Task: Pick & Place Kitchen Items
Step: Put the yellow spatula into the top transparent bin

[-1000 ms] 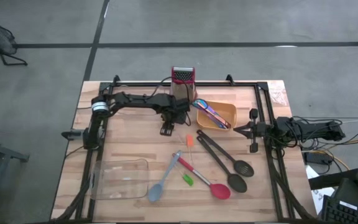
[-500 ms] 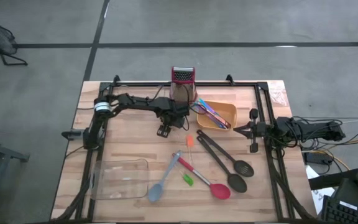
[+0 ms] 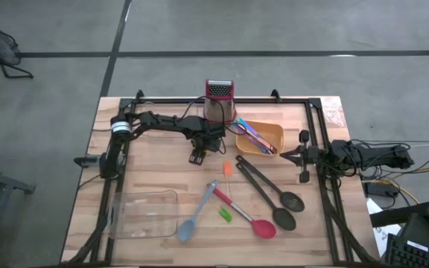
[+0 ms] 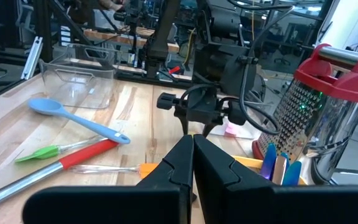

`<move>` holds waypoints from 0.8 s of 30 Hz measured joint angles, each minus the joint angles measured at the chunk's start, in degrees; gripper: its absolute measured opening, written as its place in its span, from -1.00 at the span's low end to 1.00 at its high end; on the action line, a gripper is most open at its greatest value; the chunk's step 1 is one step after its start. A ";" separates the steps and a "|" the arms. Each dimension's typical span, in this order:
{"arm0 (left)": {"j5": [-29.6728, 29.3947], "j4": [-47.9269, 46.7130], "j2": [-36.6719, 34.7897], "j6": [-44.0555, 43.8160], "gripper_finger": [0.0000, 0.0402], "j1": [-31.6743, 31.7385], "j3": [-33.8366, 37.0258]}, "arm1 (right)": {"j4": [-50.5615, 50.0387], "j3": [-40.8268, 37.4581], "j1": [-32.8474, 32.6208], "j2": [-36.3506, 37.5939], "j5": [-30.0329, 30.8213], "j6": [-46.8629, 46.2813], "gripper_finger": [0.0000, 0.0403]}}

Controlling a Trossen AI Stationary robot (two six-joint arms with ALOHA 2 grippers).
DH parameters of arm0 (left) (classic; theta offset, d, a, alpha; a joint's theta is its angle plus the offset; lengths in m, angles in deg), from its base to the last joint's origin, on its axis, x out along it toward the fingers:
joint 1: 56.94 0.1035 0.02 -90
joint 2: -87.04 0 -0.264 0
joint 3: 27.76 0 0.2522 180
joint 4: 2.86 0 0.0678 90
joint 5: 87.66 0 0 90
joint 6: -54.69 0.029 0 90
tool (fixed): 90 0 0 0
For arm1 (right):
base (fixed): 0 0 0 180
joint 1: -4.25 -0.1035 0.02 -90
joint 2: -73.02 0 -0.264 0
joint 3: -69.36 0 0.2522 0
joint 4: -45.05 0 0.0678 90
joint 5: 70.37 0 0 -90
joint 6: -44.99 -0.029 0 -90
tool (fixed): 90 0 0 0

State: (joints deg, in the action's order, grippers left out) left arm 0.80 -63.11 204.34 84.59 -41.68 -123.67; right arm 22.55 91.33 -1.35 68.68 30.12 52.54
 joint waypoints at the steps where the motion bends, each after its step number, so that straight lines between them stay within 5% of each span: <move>1: 0.17 0.28 0.02 -0.12 -0.25 -0.02 0.00 | -0.01 0.00 -0.01 0.00 0.00 -0.02 -0.96; 11: 1.21 1.90 -0.18 -3.48 -0.83 -0.09 -0.06 | 0.00 0.00 0.00 0.00 0.00 -0.02 -0.96; 24: 1.92 -4.84 -8.04 -7.47 -0.82 -0.26 -0.08 | -0.02 0.00 0.00 0.01 0.02 -0.01 -0.96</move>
State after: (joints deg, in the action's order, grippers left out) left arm 2.71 -67.94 196.30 77.12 -41.94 -123.75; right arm 22.53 91.33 -1.35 68.70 30.14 52.53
